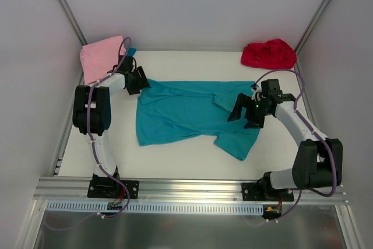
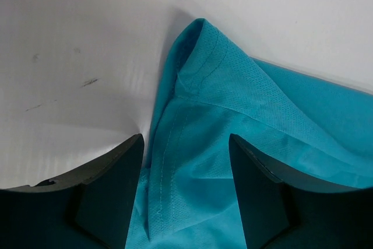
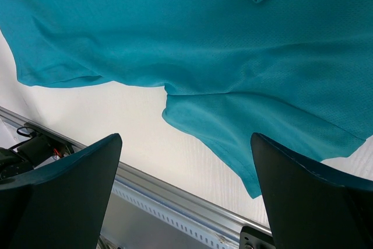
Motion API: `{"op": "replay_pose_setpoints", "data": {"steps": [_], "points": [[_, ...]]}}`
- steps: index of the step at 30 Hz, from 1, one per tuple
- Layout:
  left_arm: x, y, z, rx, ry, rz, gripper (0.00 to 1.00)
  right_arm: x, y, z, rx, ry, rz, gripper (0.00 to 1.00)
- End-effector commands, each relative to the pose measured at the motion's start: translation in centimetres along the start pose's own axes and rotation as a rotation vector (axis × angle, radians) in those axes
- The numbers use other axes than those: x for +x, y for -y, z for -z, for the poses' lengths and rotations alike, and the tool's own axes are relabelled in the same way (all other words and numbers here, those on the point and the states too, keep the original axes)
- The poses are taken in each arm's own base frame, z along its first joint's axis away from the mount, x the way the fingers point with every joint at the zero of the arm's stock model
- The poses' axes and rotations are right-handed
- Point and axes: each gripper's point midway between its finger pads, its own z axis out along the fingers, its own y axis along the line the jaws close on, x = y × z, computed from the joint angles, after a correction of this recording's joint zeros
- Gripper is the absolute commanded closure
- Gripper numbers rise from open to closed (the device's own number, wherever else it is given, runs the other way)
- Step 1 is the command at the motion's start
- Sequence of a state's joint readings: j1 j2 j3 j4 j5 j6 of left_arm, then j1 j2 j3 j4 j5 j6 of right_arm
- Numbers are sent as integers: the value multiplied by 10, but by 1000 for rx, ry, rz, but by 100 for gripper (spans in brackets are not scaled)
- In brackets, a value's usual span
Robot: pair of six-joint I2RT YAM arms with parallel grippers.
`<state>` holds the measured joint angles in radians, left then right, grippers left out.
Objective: Fold and stack the t-shirts
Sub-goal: Fold the flattened tshirt in 1/3 of the way
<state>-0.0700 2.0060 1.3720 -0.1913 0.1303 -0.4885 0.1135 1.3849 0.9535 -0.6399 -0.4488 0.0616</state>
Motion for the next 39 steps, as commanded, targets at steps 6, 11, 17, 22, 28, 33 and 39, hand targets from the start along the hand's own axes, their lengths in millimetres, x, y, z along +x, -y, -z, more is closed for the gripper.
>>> {"op": "replay_pose_setpoints", "data": {"steps": [6,11,17,22,28,33,39], "points": [[-9,15,-3,78,20,16,42,1,5,0,19,-7,5,1],[-9,14,-7,71,12,17,44,0,5,-1,17,-6,6,0],[-6,12,-14,67,1,23,69,0,6,-2,20,-7,6,0],[-8,12,-13,64,8,19,90,0,7,-4,19,-14,3,1],[-19,16,-6,58,28,7,89,-1,6,-4,18,-14,2,1],[-31,23,2,72,62,-3,88,0,5,-5,8,-19,2,1],[-48,32,11,90,110,-18,88,1,1,-5,-14,-25,4,0]]}}
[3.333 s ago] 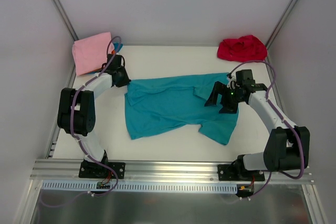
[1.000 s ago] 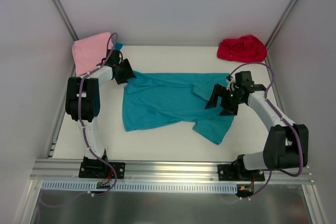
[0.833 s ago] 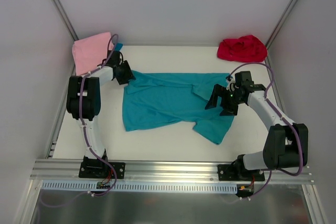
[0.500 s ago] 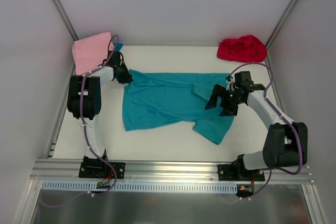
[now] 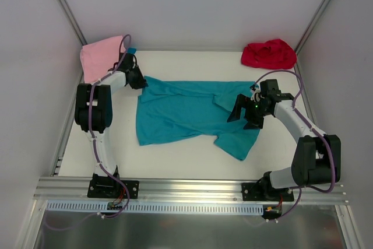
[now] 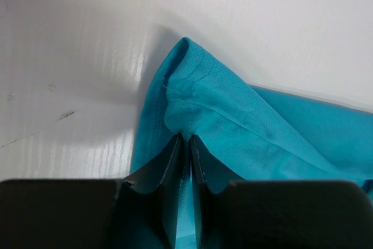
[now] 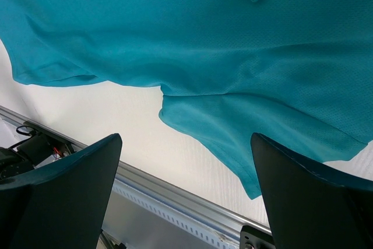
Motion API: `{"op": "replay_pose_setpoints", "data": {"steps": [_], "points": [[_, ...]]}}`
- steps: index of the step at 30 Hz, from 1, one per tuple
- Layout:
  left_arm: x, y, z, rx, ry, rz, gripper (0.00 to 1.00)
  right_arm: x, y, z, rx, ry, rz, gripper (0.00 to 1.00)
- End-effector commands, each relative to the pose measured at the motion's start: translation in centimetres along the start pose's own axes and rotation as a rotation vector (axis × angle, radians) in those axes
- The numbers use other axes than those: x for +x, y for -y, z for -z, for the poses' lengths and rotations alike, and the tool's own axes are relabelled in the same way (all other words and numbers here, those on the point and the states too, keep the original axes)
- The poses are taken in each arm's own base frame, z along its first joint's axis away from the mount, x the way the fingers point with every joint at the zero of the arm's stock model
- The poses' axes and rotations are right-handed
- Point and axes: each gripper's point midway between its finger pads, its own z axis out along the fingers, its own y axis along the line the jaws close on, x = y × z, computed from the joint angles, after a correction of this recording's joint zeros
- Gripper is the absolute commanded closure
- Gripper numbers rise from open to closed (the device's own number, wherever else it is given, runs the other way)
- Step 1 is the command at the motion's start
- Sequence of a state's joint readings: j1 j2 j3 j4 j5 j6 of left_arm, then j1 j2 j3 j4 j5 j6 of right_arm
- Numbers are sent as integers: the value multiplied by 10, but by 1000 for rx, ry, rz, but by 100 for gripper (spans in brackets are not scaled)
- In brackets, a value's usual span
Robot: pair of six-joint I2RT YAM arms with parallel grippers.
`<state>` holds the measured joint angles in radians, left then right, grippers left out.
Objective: Fold and stack the t-shirts
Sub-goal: Fold the flattened tshirt in 1/3 of the way
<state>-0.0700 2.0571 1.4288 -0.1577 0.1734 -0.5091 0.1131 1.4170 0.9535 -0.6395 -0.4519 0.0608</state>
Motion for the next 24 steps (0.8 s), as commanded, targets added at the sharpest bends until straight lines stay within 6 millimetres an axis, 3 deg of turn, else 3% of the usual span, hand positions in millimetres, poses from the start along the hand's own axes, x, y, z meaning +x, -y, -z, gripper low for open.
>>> {"op": "replay_pose_setpoints", "data": {"steps": [1,15,24], "points": [[-40,22,22,39,105,-36,88,-1,-3,2,-22,2,15,0],[-85,52,39,101,210,-83,91,1,-5,2,-36,-6,23,1],[-77,64,47,168,210,-109,91,3,-5,1,-32,-14,25,0]]}}
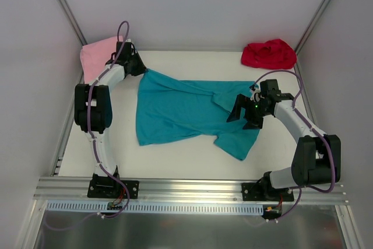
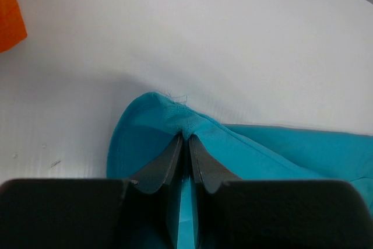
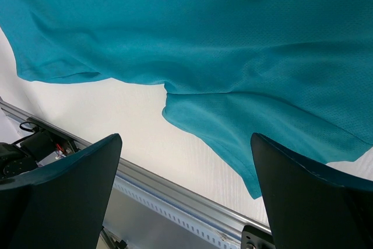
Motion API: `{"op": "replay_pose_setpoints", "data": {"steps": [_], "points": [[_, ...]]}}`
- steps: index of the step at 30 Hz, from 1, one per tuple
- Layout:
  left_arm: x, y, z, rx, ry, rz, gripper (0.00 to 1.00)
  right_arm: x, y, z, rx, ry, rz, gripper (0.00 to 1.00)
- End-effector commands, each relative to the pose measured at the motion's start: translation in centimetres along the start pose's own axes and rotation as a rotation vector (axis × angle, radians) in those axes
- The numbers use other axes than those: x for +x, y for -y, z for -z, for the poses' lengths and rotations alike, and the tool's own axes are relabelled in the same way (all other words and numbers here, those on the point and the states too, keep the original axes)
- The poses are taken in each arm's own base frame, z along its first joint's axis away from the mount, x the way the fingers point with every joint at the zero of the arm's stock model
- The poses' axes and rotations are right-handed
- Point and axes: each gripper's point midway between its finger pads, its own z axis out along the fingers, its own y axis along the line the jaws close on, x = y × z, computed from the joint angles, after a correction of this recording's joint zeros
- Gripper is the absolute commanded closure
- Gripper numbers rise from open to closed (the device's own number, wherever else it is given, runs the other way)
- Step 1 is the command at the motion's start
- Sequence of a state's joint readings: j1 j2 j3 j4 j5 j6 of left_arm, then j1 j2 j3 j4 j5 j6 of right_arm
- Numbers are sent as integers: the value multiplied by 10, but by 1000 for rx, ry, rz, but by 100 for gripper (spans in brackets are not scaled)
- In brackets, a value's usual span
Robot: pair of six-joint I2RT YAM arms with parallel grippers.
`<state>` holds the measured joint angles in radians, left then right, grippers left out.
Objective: Fold and stack the t-shirts
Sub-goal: Fold the flattened tshirt in 1/3 of the way
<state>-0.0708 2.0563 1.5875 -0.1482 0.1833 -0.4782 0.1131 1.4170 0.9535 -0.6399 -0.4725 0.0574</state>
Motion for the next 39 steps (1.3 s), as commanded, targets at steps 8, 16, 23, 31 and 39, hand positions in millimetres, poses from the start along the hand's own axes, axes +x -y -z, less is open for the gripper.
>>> {"op": "replay_pose_setpoints", "data": {"steps": [8,16,23,31,39], "points": [[-24,30,17,105,102,-139,87,2,-3,1,-18,-8,20,0],[-21,14,-9,56,110,-200,87,7,-3,7,-10,-6,20,1],[-28,5,-21,13,144,-208,87,17,2,11,9,-13,15,0],[-25,-3,-28,-5,108,-211,82,19,3,11,16,-12,16,1],[-26,8,-45,39,23,-183,73,19,5,11,27,-15,15,1]]}}
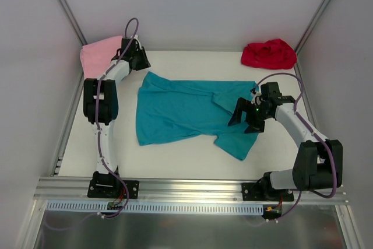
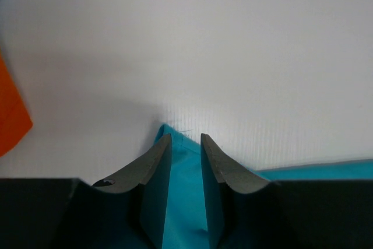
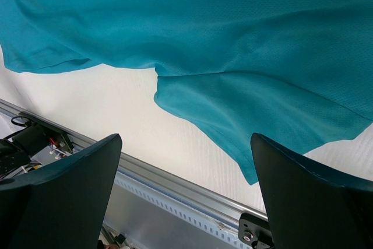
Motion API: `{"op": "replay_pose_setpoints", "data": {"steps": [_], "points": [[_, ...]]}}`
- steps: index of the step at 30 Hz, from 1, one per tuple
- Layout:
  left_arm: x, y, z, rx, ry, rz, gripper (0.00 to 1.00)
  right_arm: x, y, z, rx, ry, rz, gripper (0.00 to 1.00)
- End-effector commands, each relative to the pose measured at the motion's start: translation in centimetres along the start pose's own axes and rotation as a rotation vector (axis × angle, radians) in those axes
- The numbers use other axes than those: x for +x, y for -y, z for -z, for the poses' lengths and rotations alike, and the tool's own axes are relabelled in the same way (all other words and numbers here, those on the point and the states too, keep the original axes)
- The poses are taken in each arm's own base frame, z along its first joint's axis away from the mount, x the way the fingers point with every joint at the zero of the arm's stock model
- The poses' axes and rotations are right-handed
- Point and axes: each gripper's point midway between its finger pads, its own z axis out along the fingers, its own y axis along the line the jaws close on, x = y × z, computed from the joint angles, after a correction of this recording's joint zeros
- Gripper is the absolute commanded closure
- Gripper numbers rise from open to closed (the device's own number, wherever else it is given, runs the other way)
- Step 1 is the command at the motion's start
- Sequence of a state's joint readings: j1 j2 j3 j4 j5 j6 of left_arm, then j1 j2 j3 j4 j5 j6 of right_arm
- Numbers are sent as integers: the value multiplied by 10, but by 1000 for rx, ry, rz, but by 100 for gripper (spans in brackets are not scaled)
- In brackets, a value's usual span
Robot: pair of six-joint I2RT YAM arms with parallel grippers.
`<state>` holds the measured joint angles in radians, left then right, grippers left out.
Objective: Fold and stack the t-shirts
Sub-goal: Fold the flattened tshirt in 1/3 of the way
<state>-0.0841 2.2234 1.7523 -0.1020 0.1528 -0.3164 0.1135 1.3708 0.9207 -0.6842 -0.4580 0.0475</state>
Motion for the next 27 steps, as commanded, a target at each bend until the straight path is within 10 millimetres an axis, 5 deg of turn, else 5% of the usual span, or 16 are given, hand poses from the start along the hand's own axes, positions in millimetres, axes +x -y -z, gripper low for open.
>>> {"op": "replay_pose_setpoints", "data": {"steps": [1,7,20,27], "points": [[-4,6,-3,35,-41,2,72,2,-1,5,4,7,18,0],[7,3,-13,30,-116,38,61,1,1,3,11,7,18,1],[25,-11,-15,-8,-180,73,60,-2,0,1,2,4,17,0],[30,-15,-19,-15,-182,76,75,-1,1,2,9,2,19,1]]}}
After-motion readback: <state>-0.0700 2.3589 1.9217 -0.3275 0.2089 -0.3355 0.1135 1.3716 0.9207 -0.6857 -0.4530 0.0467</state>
